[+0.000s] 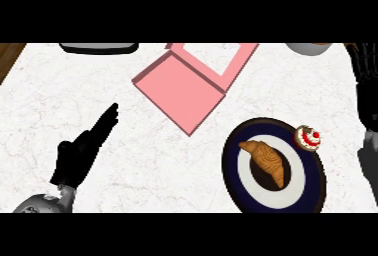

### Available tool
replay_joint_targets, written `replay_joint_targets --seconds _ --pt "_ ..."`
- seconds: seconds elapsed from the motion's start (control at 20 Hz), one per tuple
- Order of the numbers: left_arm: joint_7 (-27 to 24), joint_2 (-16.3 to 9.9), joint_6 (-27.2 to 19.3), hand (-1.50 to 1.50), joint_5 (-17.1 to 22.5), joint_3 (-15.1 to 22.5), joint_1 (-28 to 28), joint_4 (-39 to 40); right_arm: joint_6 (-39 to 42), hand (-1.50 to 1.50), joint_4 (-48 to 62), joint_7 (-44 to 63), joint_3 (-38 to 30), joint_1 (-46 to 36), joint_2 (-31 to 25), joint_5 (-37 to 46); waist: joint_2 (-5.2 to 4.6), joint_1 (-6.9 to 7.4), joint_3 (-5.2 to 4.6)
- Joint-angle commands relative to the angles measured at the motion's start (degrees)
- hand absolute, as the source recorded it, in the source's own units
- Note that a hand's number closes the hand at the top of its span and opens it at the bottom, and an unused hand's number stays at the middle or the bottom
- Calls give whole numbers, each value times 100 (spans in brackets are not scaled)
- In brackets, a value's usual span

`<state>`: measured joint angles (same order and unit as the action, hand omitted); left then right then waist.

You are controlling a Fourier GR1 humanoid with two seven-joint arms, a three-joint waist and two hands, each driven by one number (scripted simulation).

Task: Pick the croissant from the plate and place it in the cardboard box

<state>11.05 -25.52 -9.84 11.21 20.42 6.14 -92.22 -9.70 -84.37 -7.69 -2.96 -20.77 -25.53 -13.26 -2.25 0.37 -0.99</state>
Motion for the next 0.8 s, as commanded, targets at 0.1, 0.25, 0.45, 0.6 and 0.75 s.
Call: replay_joint_targets --seconds 0.1,0.25,0.45,0.6,0.75 --pt "-608 -279 245 0 -254 -253 410 59 1573 -150 -381 -99 381 -524 -676 -291 232 -18 93" --pt "-904 -536 242 0 -564 -387 909 -218 2662 -150 -937 -252 805 -1067 -1017 -539 300 55 91" --pt "-1202 -417 509 0 -351 -375 694 -48 3502 -150 -414 -1470 916 -563 -2065 506 185 -8 105" --pt "-1438 -497 639 0 -339 -440 518 -50 3611 -150 -175 -2741 966 -492 -2266 1265 184 54 112" --pt "-1458 -224 476 0 -537 -251 586 68 3383 -150 -267 -3508 1353 -643 -2385 2229 180 72 109"
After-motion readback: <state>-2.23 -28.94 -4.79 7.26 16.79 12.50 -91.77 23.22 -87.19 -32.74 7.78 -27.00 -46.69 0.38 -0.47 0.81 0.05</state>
